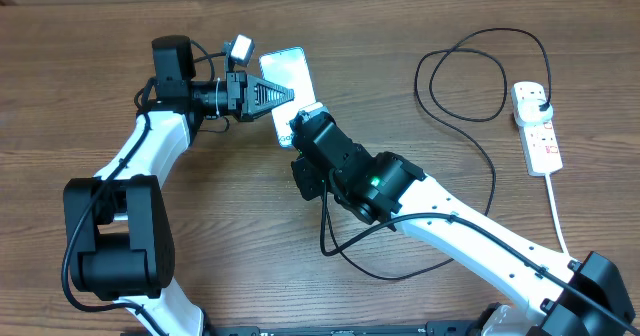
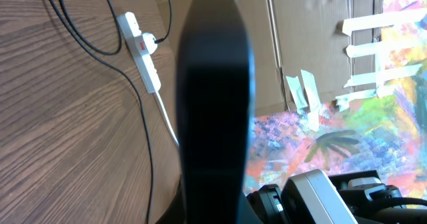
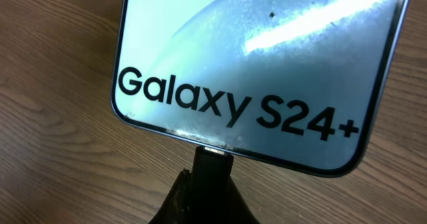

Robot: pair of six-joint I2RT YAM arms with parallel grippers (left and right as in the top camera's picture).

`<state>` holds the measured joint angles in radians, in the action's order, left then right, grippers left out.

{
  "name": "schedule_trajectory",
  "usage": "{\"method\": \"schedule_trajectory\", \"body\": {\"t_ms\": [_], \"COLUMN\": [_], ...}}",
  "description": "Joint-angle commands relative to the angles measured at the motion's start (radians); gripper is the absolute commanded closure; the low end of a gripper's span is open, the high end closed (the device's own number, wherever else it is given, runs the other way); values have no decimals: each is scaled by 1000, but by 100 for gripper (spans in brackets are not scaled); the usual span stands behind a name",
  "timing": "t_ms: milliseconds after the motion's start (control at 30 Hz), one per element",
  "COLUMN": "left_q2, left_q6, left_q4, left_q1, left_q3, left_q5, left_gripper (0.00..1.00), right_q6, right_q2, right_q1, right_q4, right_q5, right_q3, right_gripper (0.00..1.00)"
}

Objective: Plug charger to phone and switch on socket

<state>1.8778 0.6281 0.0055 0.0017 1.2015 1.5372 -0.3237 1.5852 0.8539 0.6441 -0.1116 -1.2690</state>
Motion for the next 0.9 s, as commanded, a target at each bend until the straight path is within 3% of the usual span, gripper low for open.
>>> {"method": "schedule_trajectory", "body": {"t_ms": [0, 267, 433, 467, 500, 567, 700, 867], "left_q2": [-3, -21, -21, -21, -21, -21, -21, -21], "left_q6": [-53, -373, -415, -415, -414, -384, -222, 3], "left_q4": [-37, -364, -362, -343, -320, -247, -66, 232], "left_q1": [-68, -75, -75, -75, -76, -80, -116, -242], "left_q3": [-5, -5, -5, -5, -4, -4, -3, 3], "left_q5": [46, 45, 43, 43, 43, 34, -54, -190], "left_gripper": [96, 96, 96, 96, 96, 96, 96, 96], "right_q6": [47, 64, 63, 63, 64, 63, 63, 63], "right_q2": [-5, -5, -11, -16, -23, -54, -126, -275], "right_q1": [-14, -35, -34, -34, -34, -34, -37, -39], "right_q4": [-98, -103, -32, -7, 17, 109, 276, 467], "right_q5": [-20, 0, 0, 0, 0, 0, -1, -80], "right_q3": [-68, -139, -188, -201, -214, -263, -345, -394], "right_gripper": [96, 95, 69, 63, 50, 25, 4, 0]}}
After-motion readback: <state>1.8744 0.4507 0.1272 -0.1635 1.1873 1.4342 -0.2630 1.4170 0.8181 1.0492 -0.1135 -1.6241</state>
